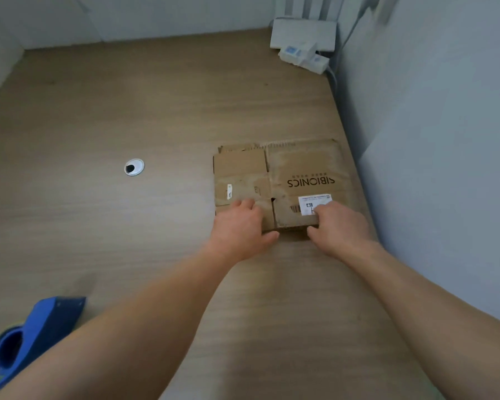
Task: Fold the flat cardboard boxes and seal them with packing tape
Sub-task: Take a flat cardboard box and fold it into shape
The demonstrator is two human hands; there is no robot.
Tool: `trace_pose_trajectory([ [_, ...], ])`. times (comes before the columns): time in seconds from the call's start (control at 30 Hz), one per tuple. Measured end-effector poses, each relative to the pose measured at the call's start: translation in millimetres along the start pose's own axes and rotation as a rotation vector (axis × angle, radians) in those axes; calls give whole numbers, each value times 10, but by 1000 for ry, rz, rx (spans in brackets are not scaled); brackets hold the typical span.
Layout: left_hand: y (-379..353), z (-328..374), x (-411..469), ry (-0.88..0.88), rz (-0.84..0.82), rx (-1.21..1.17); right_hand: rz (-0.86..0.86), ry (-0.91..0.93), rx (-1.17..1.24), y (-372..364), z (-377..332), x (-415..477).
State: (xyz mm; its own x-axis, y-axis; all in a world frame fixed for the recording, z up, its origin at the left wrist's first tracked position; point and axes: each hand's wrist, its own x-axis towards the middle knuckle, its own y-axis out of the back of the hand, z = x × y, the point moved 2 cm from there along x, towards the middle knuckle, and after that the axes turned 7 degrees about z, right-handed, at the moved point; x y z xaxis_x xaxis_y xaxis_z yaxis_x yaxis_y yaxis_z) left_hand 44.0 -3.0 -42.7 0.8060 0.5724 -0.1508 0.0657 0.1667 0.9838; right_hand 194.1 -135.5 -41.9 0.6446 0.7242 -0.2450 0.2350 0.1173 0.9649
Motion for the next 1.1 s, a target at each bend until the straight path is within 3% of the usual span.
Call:
trace_pose_trajectory([
  [0.2, -183, -30, 142, 5, -60, 11, -21, -46, -11, -88, 212, 183],
  [0.4, -381, -149, 132, 169, -139, -142, -107, -180, 41, -220, 298, 237],
  [1.1, 231, -609, -920, 77, 116, -110, 313, -173, 171, 117, -247, -931],
])
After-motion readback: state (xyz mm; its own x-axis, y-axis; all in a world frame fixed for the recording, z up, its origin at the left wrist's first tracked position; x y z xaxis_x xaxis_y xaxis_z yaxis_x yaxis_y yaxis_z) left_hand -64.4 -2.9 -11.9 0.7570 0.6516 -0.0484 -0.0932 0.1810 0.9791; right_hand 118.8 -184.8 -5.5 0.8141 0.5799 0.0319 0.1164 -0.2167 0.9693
